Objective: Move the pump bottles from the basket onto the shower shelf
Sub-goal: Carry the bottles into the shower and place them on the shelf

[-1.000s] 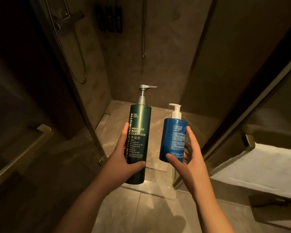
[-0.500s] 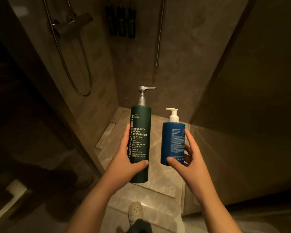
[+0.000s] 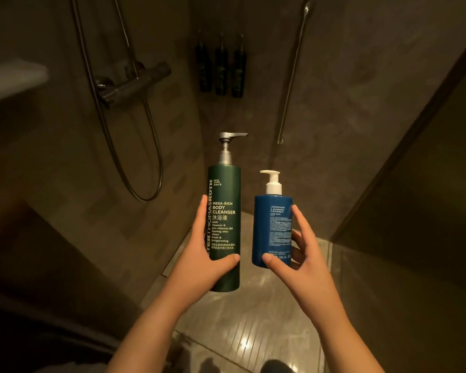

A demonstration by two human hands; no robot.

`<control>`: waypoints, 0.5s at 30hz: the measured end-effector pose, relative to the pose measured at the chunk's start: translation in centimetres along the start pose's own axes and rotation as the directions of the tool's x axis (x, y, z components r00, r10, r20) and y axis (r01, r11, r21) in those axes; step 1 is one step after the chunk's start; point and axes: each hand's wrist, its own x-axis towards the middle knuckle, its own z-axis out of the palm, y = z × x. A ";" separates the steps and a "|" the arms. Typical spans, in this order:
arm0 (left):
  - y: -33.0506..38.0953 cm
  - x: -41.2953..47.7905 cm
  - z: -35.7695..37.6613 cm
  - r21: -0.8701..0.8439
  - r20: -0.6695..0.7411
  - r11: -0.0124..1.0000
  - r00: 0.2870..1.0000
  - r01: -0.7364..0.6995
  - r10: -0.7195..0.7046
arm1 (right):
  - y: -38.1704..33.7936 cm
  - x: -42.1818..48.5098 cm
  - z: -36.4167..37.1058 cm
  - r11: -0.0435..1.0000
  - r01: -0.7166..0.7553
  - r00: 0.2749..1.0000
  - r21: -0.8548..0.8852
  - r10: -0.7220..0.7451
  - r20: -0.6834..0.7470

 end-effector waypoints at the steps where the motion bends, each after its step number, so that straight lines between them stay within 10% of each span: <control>1: 0.0 1.1 -0.2 0.005 -0.017 1.000 1.000 -0.004 0.004 | 0.1 1.6 0.0 1.000 0.008 1.000 0.009 -0.008 0.010; 15: 1.4 18.4 -0.8 0.017 -0.361 0.998 0.931 0.065 -0.054 | 0.2 26.7 -0.1 0.991 0.116 0.910 0.071 -0.135 0.392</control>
